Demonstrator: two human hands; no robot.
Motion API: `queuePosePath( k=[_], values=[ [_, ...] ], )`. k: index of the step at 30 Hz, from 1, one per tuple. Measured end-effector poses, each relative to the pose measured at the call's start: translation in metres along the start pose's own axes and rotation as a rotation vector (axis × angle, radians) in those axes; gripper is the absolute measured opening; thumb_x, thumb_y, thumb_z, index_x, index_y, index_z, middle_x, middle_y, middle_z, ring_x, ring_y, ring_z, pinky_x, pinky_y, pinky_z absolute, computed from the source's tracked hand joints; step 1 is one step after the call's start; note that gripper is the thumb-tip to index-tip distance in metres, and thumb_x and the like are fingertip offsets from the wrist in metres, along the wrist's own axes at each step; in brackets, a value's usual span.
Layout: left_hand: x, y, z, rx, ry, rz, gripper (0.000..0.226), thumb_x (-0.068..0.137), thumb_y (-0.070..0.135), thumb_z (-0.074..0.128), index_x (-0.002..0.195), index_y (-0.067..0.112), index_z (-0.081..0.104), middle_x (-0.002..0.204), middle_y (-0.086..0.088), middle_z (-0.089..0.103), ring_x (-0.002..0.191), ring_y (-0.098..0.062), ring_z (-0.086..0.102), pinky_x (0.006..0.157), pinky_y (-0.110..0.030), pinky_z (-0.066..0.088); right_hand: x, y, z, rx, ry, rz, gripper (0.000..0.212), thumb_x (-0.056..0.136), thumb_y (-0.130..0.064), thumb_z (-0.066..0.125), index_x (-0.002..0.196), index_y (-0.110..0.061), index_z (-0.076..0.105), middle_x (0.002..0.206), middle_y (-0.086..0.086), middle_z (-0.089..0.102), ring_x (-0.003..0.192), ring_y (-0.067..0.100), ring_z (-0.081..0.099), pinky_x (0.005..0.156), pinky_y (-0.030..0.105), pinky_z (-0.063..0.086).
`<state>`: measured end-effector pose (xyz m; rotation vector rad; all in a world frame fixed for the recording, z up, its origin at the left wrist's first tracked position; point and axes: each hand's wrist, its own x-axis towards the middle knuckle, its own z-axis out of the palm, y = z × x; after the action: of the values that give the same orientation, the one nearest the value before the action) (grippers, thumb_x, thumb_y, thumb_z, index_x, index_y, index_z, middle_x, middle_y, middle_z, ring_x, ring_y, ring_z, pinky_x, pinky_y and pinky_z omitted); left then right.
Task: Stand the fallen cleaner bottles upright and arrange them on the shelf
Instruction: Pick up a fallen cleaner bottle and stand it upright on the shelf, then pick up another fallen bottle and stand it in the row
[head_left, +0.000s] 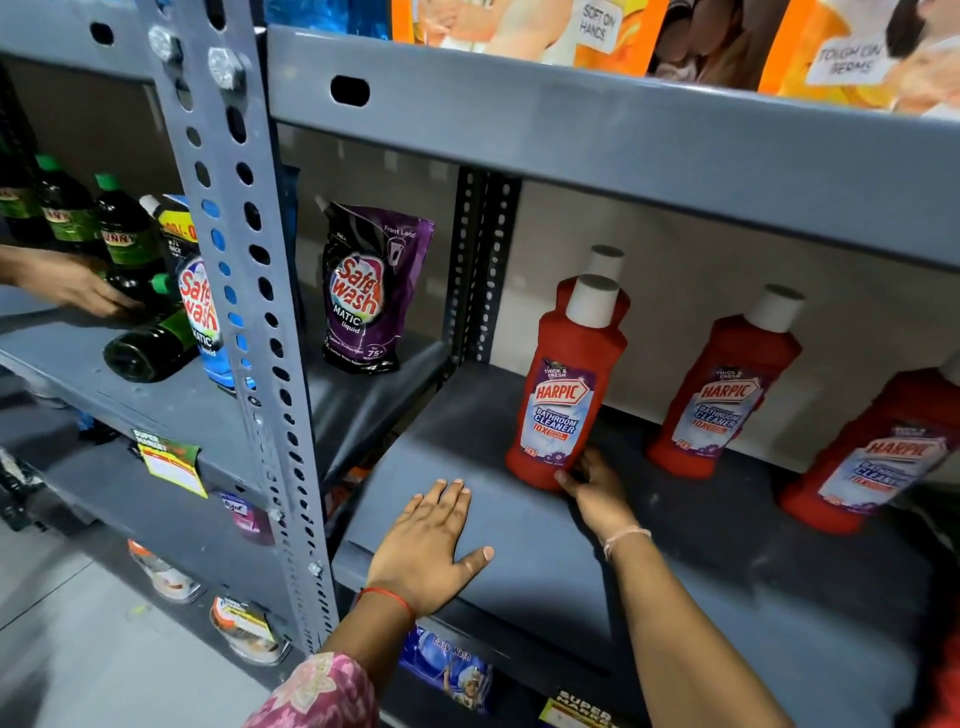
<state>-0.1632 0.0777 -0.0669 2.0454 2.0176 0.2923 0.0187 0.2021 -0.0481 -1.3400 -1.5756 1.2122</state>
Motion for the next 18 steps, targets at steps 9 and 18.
queuePosePath(
  k=[9, 18],
  values=[
    [-0.001, 0.000, -0.004, -0.033, -0.006, 0.002, 0.077, 0.090, 0.057, 0.033, 0.148, 0.016, 0.003, 0.160, -0.001, 0.000, 0.147, -0.014, -0.005, 0.118, -0.030, -0.003, -0.025, -0.001, -0.003, -0.102, 0.113, 0.020, 0.070, 0.085, -0.013, 0.059, 0.142, -0.013, 0.019, 0.152, 0.007, 0.026, 0.138, 0.023, 0.027, 0.112, 0.032, 0.022],
    [-0.011, 0.077, 0.016, -0.034, -0.075, 0.124, 0.078, 0.090, 0.053, 0.038, 0.147, 0.010, 0.007, 0.159, -0.009, 0.000, 0.147, -0.020, -0.004, 0.120, -0.034, 0.000, -0.182, 0.028, -0.082, -0.500, 0.533, -0.400, 0.074, 0.084, -0.031, 0.058, 0.142, -0.023, 0.014, 0.153, -0.006, 0.005, 0.142, 0.006, 0.000, 0.114, 0.012, 0.001]
  ],
)
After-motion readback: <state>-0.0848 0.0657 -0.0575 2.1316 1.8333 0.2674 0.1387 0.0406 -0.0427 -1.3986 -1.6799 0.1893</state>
